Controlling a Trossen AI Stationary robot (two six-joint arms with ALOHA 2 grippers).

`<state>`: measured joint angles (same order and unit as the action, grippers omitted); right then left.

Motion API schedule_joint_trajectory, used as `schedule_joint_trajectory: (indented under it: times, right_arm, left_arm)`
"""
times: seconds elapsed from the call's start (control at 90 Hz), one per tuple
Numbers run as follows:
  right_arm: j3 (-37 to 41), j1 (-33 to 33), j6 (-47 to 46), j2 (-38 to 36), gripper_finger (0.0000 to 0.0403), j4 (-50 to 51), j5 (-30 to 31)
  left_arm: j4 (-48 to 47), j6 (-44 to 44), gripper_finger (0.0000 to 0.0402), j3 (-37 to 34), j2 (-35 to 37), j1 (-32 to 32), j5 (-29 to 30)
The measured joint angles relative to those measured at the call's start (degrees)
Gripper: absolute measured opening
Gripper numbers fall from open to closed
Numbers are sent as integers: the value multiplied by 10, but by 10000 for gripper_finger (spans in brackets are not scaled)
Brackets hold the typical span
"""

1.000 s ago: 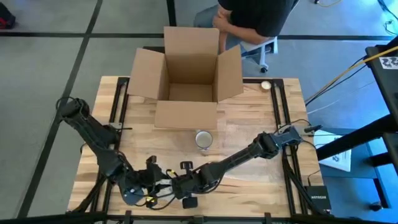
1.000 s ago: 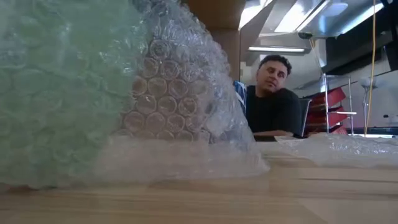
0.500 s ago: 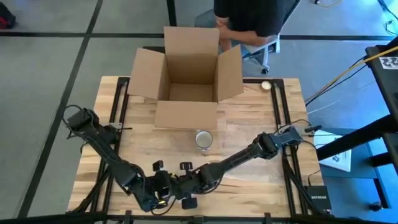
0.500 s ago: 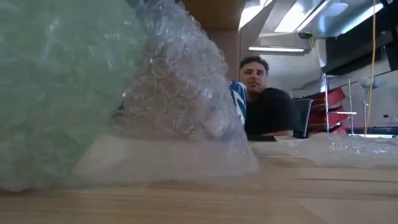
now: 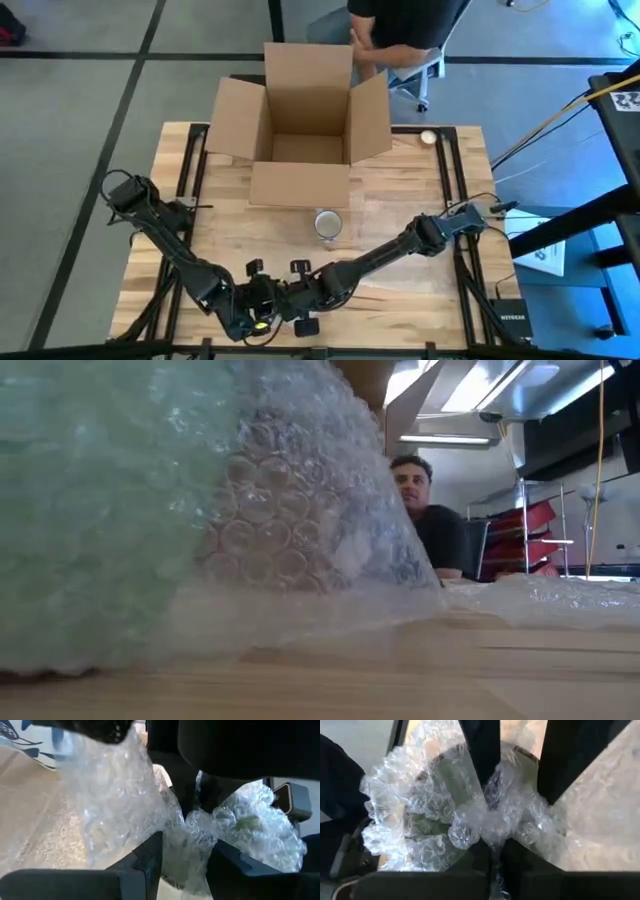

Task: Wrap mug
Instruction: Wrap the green mug with the left side transparent bubble wrap

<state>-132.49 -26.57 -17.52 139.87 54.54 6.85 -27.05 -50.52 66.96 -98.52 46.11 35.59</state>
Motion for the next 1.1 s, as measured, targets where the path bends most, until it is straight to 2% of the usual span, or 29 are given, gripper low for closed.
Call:
schedule_joint_trajectory:
  times: [0.456, 0.622, 1.1]
  right_arm:
    - [-2, -1, 6, -1, 5, 9, 13]
    - [-4, 0, 3, -35, 5, 6, 16]
    - [-22, 0, 12, -58, 5, 51, 30]
  left_arm:
    - [7, 16, 111, -2, 6, 3, -3]
    - [6, 27, 111, -3, 21, 4, 5]
    - [7, 27, 111, -2, 24, 3, 15]
